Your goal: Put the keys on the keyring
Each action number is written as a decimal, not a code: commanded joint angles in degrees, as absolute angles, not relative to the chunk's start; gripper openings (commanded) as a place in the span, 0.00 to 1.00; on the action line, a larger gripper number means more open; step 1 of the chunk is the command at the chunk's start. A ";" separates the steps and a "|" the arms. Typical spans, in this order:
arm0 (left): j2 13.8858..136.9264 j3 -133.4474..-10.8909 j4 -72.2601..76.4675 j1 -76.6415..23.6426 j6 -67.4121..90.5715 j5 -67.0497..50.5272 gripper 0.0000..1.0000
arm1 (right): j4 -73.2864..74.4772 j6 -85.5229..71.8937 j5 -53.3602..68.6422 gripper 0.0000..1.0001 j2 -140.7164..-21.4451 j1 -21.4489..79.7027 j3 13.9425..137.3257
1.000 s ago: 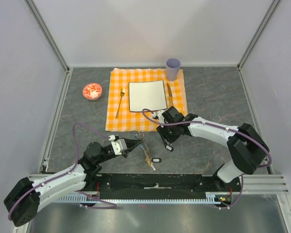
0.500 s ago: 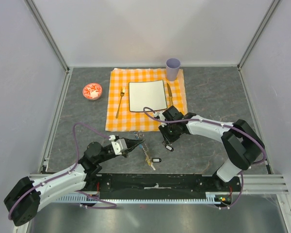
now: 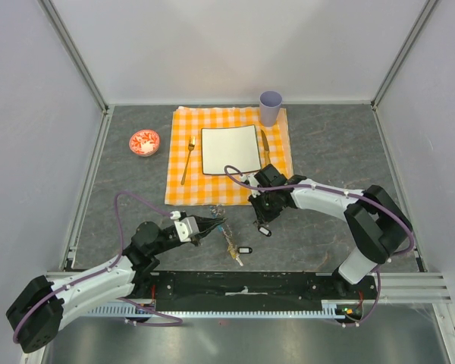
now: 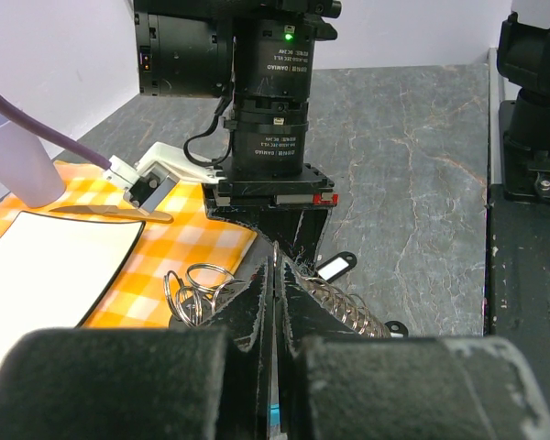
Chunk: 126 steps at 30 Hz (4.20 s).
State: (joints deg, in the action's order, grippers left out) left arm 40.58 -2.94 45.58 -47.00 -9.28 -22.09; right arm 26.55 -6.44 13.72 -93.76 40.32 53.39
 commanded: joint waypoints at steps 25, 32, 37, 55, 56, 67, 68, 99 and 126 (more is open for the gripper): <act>49.21 -8.79 51.32 -47.02 -10.11 -30.41 0.02 | 18.02 24.51 28.65 0.00 -62.75 42.97 52.12; 54.75 -10.72 54.67 -47.02 -9.93 -31.46 0.02 | 19.86 26.98 29.80 0.00 -62.58 44.91 52.56; 55.90 -11.07 55.81 -47.11 -9.32 -31.29 0.02 | 20.92 28.12 29.88 0.00 -62.31 46.31 52.82; 53.88 -10.72 55.20 -47.02 -8.79 -29.18 0.02 | 24.96 29.27 33.49 0.00 -63.98 47.20 55.37; 53.96 -10.64 55.11 -47.02 -8.70 -29.27 0.02 | 24.26 28.92 33.75 0.00 -63.98 47.20 55.46; 53.53 -10.63 54.76 -47.02 -8.44 -29.44 0.02 | 22.15 29.00 34.72 0.00 -65.30 48.78 56.16; 53.53 -10.63 54.84 -47.02 -8.35 -29.36 0.02 | 22.06 29.00 34.63 0.00 -65.30 48.78 55.99; 52.56 -10.55 53.79 -47.02 -8.44 -29.44 0.02 | 21.01 28.74 32.17 0.00 -64.86 49.22 55.81; 51.77 -9.76 52.47 -47.11 -12.12 -30.32 0.02 | 23.02 29.79 35.68 0.00 -65.30 49.22 56.69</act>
State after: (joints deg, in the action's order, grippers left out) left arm 52.75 -9.04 49.60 -47.00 -9.32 -30.02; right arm 23.33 28.49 32.32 -65.10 49.01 53.67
